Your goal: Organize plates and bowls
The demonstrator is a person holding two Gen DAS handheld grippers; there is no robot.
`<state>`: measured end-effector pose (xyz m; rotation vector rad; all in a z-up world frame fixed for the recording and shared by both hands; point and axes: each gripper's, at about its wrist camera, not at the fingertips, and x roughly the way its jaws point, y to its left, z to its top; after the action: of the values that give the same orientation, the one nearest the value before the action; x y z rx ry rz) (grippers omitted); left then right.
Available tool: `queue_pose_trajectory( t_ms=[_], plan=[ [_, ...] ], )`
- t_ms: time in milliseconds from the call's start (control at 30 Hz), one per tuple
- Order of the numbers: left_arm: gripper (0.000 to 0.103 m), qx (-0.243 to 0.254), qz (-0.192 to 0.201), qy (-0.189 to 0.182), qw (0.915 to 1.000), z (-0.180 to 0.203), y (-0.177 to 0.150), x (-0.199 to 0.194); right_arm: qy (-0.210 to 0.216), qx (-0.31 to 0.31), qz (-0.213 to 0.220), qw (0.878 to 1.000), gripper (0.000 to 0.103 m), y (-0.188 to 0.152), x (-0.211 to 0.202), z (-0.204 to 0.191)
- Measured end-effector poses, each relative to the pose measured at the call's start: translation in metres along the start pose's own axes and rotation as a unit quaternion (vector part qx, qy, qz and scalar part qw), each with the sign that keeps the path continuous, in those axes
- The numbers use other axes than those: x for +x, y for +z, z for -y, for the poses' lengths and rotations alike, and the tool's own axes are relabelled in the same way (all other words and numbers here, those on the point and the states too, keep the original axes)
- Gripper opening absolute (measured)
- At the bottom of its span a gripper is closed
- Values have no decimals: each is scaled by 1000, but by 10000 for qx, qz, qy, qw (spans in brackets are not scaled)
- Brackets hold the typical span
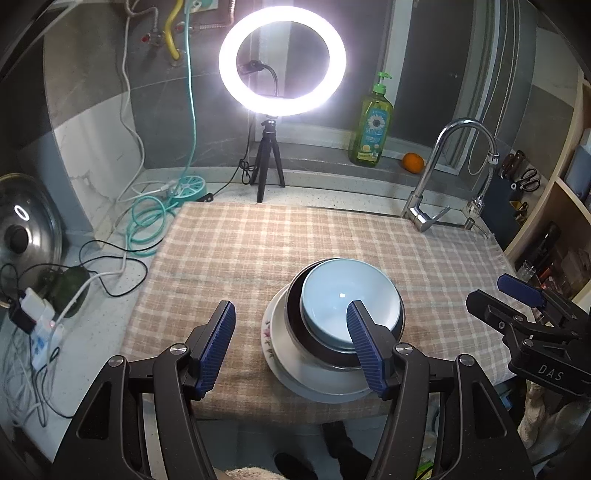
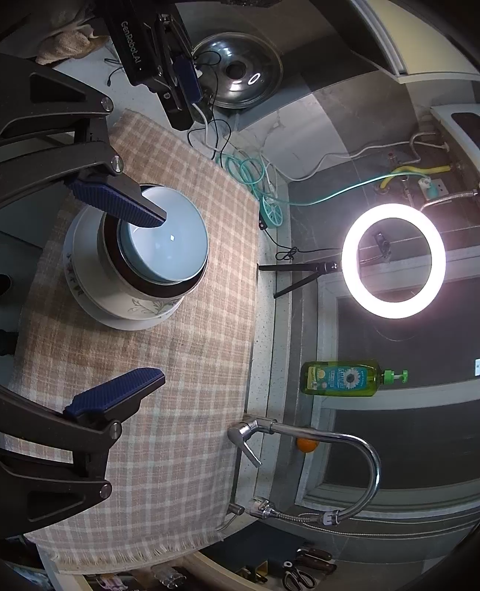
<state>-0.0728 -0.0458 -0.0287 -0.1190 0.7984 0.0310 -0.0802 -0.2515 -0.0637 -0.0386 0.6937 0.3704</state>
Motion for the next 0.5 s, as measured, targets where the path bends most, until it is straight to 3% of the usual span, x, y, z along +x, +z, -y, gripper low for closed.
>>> queue_pose_trajectory(
  t_ms=[433, 500],
  plan=[
    [62, 10, 69, 11, 10000, 2, 1, -7, -29, -14, 17, 10000, 76, -1, -2, -1],
    [66, -1, 68, 0, 10000, 2, 0, -8, -22, -1, 22, 10000, 76, -1, -2, 1]
  ],
)
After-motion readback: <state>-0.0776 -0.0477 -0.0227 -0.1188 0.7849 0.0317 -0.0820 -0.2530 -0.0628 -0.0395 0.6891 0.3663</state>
